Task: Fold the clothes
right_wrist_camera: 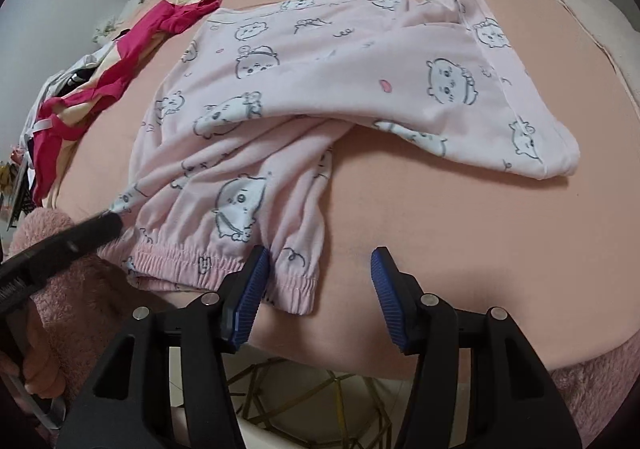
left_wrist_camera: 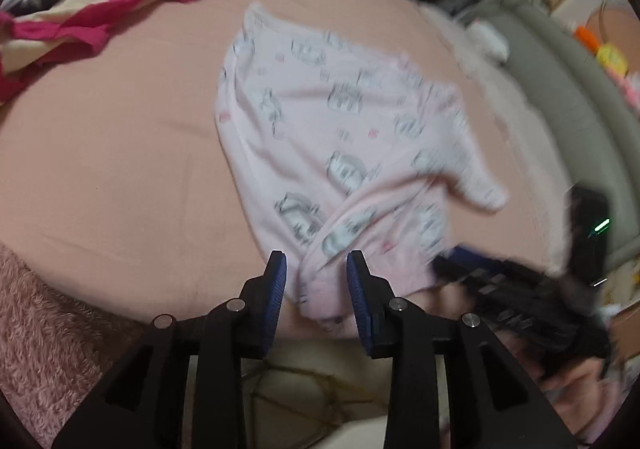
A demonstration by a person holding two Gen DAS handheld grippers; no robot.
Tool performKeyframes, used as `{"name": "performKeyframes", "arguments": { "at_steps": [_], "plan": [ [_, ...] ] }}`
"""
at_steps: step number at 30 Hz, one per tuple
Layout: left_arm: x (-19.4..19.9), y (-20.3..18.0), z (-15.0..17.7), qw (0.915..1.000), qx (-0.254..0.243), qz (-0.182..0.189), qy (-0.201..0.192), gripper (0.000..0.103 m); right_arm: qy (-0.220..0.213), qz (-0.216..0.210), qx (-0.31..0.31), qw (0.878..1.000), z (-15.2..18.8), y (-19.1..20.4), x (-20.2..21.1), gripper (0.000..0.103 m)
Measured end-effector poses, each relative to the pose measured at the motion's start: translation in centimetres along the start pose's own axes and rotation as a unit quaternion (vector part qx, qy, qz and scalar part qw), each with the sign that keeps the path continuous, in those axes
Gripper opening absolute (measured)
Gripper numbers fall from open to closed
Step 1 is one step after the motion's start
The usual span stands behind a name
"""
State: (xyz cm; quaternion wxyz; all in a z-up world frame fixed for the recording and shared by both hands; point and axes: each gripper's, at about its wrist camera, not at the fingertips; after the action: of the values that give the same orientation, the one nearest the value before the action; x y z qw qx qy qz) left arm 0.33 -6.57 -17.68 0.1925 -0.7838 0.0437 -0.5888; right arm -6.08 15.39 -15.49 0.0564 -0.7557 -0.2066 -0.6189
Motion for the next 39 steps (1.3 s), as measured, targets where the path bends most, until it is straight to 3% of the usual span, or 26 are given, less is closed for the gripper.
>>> {"name": "performKeyframes", "arguments": {
  "at_steps": [4, 7, 8, 11, 14, 17, 20, 25, 30, 34, 39],
  "plan": [
    [-0.6, 0.9, 0.0, 0.9996, 0.019, -0.003, 0.022, 0.032, -0.004, 0.026, -0.015, 1.0, 0.5, -1.4, 0.7, 0.055],
    [0.0, 1.3, 0.4, 0.9994, 0.03, 0.01, 0.014, 0.031, 0.001, 0.081, -0.022, 0.996, 1.2, -2.6, 0.6, 0.053],
    [0.4, 1.3, 0.4, 0.9993, 0.03, 0.021, 0.003, 0.031, -0.003, 0.074, -0.028, 0.997, 1.4, -3.0, 0.8, 0.053],
    [1.9, 0.7, 0.2, 0.9985, 0.015, 0.035, -0.04, 0.031, -0.029, -0.008, -0.058, 0.998, 1.4, -3.8, 2.3, 0.054],
    [2.1, -0.5, 0.0, 0.9984, -0.012, 0.017, -0.052, 0.031, -0.058, -0.024, -0.026, 0.998, 0.9, -2.2, 3.2, 0.054],
    [0.9, -0.9, -0.1, 0.9993, -0.018, -0.01, -0.032, 0.031, -0.054, -0.03, 0.008, 0.998, 0.4, -0.2, 2.6, 0.054],
    [-0.2, -0.3, -0.3, 0.9988, -0.004, -0.048, -0.008, 0.032, -0.013, 0.01, 0.021, 1.0, 0.3, 0.9, 0.5, 0.052],
    [0.1, 1.0, 0.0, 0.9995, 0.015, -0.027, 0.001, 0.037, 0.005, 0.009, -0.003, 1.0, 0.7, -0.8, 0.9, 0.058],
    [1.0, -1.0, -0.1, 0.9989, -0.019, -0.029, -0.03, 0.038, 0.0, -0.009, -0.019, 1.0, 1.2, -1.8, 1.3, 0.058],
    [-0.2, -0.6, -0.3, 0.9993, -0.012, -0.036, -0.004, 0.038, 0.004, 0.03, 0.0, 1.0, 1.0, -1.7, 0.8, 0.06],
    [-0.3, 0.4, -0.4, 0.9995, 0.009, -0.029, 0.013, 0.039, 0.005, 0.033, 0.001, 0.999, 1.4, -2.4, 1.7, 0.061]
  ]
}}
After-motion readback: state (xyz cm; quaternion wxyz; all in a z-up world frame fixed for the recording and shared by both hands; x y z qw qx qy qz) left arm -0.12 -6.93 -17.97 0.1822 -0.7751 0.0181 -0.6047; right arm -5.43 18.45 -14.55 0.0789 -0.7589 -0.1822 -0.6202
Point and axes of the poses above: each gripper's, at about its wrist camera, not at the fingertips, and x roughly against the way its jaws point, y to its left, z to its underside, and after that the axes turned 9 degrees about y, right-handed
